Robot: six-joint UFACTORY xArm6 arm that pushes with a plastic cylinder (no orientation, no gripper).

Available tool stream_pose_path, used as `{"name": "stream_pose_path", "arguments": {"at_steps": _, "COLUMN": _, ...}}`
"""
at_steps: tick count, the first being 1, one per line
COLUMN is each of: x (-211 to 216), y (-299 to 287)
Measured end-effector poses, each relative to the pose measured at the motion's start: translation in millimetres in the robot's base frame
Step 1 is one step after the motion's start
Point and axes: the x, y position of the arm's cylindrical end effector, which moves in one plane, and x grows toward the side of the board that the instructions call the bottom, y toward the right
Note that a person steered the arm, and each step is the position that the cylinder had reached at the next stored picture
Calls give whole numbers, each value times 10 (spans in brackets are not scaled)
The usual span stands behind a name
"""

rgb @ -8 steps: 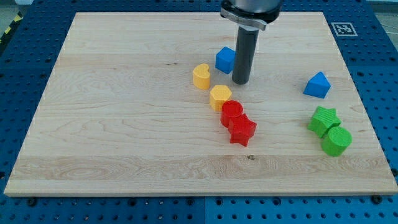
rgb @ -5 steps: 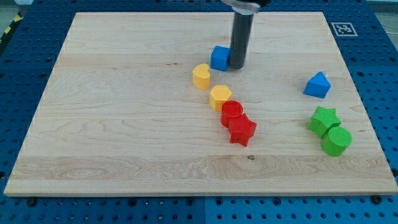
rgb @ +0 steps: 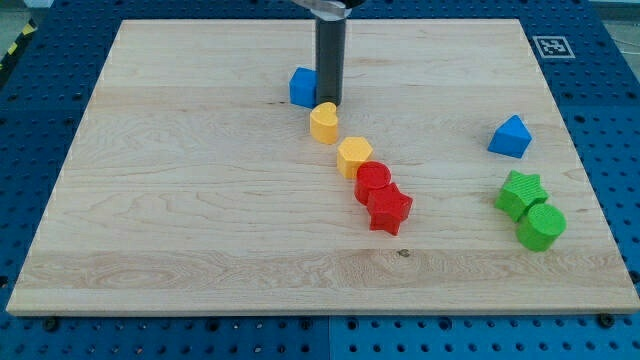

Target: Move the blue cube towards the top left corner of the board

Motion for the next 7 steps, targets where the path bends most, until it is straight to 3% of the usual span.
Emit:
{"name": "stream_pose_path", "arguments": {"at_steps": 2, "x": -396, "y": -160}}
{"name": "stream_pose_path", "arguments": {"at_steps": 4, "x": -400, "y": -160}}
{"name": "stream_pose_path", "arguments": {"at_steps": 5, "x": -811, "y": -199}}
{"name": "stream_pose_path", "arguments": {"at_steps": 6, "x": -815, "y": -491}}
{"name": "stream_pose_path", "arguments": {"at_steps": 7, "x": -680, "y": -161}}
